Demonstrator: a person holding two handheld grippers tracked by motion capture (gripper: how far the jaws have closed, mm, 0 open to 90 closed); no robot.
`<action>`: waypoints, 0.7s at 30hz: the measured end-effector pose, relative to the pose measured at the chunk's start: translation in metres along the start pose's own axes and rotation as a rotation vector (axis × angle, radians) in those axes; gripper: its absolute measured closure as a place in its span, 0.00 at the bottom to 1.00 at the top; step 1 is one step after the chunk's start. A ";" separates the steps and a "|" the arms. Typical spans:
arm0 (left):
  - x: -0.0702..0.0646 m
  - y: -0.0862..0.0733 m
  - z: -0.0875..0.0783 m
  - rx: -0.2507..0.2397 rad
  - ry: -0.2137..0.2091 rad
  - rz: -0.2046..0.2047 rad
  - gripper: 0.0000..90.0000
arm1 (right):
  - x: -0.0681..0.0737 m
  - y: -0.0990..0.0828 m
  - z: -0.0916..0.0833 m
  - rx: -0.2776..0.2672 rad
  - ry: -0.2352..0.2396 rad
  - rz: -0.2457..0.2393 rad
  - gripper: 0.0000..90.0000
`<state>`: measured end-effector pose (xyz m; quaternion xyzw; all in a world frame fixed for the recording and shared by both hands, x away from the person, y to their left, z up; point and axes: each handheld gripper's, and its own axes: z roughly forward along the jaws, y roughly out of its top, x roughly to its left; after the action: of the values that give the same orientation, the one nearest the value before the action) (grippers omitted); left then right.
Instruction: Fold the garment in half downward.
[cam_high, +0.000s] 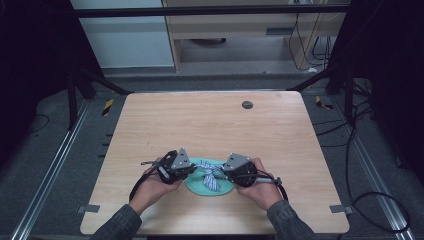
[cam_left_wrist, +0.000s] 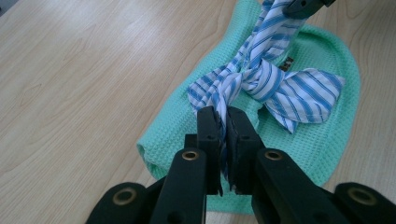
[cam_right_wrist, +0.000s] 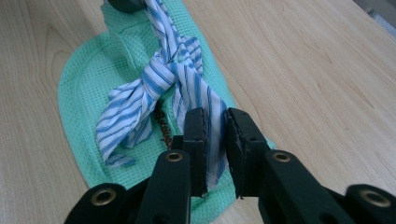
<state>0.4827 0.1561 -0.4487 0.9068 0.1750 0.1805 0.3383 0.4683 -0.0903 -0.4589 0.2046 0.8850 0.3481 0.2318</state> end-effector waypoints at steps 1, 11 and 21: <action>0.000 0.000 0.000 0.000 0.001 0.002 0.95 | -0.001 0.000 0.000 0.000 0.004 0.004 0.84; 0.002 0.003 -0.002 -0.008 0.003 0.001 0.95 | -0.006 0.009 0.006 0.012 0.039 0.037 0.68; 0.005 0.004 -0.006 -0.028 0.003 -0.013 0.95 | -0.011 0.015 0.018 0.062 0.085 0.059 0.69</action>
<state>0.4853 0.1582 -0.4409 0.9006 0.1789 0.1818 0.3520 0.4900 -0.0767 -0.4567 0.2226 0.8981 0.3356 0.1771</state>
